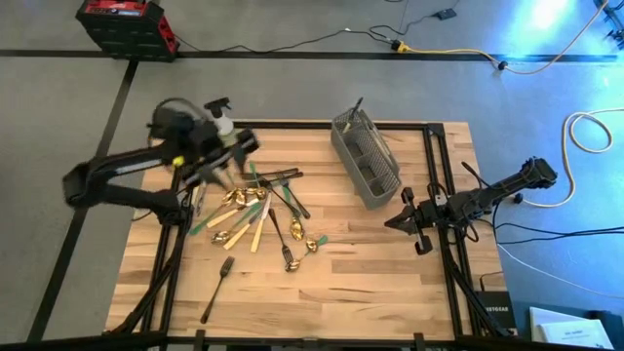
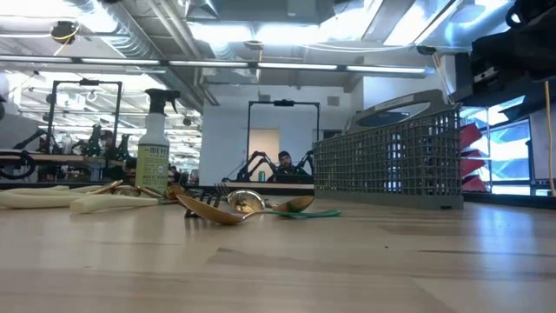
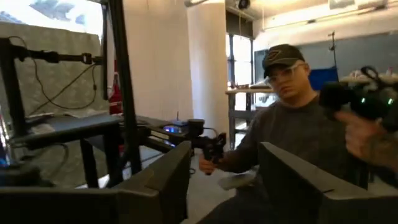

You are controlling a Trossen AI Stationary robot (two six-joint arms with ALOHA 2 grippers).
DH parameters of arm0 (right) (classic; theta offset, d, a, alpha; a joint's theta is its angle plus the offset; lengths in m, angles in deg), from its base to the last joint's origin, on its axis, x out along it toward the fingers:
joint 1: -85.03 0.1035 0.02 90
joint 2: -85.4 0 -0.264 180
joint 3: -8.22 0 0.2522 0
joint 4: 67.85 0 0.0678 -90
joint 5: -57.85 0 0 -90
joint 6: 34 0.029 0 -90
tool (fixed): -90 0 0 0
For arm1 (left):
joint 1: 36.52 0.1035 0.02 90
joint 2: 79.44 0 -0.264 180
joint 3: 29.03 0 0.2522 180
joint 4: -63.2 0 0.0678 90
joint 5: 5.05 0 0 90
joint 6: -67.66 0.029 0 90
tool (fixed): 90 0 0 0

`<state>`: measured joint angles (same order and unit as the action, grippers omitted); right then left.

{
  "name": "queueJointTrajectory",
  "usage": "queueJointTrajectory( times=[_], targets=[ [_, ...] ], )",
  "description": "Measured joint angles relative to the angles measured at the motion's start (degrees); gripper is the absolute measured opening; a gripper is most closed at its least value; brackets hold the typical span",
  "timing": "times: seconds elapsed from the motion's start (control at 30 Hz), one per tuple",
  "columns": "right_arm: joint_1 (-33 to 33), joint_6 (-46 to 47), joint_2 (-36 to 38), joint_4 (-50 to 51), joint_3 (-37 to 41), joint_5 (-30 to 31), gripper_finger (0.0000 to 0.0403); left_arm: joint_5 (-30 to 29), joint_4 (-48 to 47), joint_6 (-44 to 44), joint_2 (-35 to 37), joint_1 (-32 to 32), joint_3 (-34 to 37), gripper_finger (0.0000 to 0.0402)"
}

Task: Sort silverware
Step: Put the yellow table knife into the silverware basket

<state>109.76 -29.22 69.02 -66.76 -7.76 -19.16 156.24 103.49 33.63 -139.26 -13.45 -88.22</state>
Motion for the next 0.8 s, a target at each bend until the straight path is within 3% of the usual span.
queueJointTrajectory(
  times=[0.13, 0.27, 0.37, 0.5, 0.63, 0.8],
  targets=[
    [0.00, -0.16, 0.00, 0.00, 0.00, 0.00, 0.0000, -11.68, -6.55, 9.17, 6.51, -7.76, 13.60, 0.0172],
    [0.00, -0.16, 0.00, 0.00, 0.00, -0.02, 0.0000, -34.25, -11.20, 13.78, 8.07, -17.94, 25.83, 0.0172],
    [0.00, -0.16, 0.00, -0.02, 0.00, -0.02, 0.0000, -51.82, -14.00, 13.37, 7.92, -26.30, 30.76, 0.0172],
    [0.00, -0.16, 0.00, -0.02, 0.00, -0.02, 0.0000, -71.27, -18.00, 10.93, 7.77, -38.14, 32.14, 0.0172],
    [0.00, 0.94, 0.00, -0.04, 0.00, -0.02, 0.0000, -97.04, -25.10, 4.18, 7.13, -50.15, 30.47, 0.0172],
    [0.00, 0.96, 0.00, 0.24, 0.00, -0.04, 0.0000, -116.09, -38.09, 0.23, 0.21, -61.01, 24.17, 0.0172]
  ],
)
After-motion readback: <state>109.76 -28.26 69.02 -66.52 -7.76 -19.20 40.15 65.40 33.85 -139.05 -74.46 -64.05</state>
